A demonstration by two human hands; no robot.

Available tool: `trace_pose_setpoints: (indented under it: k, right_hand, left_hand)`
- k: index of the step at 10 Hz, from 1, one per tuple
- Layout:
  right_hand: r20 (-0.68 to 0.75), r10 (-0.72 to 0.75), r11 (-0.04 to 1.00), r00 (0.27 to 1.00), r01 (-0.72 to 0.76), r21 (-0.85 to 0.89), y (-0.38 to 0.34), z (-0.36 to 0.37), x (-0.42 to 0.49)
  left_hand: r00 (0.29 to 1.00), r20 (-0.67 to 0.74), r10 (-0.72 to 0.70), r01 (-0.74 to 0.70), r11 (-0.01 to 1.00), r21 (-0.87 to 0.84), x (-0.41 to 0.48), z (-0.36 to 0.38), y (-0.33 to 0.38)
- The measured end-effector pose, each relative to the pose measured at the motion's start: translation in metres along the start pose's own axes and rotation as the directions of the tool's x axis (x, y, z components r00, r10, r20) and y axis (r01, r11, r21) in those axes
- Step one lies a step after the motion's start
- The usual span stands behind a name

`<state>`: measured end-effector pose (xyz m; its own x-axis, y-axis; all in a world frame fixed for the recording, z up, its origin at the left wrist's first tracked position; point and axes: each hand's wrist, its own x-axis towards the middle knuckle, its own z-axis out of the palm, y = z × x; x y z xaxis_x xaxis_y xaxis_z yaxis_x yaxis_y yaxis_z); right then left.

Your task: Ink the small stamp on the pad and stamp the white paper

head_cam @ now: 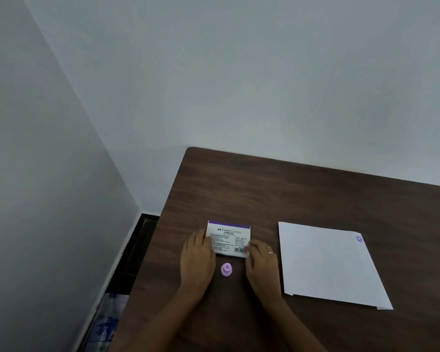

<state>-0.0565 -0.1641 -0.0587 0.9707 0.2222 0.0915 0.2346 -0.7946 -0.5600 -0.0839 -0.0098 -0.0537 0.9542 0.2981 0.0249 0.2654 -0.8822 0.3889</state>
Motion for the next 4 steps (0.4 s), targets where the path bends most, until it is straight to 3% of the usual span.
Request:
trace_pose_setpoints:
  k: [2,4]
  right_hand:
    - [-0.060,-0.113,0.977,0.992,0.100,-0.187,-0.013,-0.010,0.038]
    - [-0.203,-0.181,0.958,0.962,0.126,-0.256,-0.029,-0.048,0.082]
  left_hand:
    - [0.979,-0.097,0.181,-0.179,0.983,0.034,0.039,-0.006,0.028]
    - [0.946,-0.210,0.249,-0.247,0.968,0.036,0.077,-0.030,0.078]
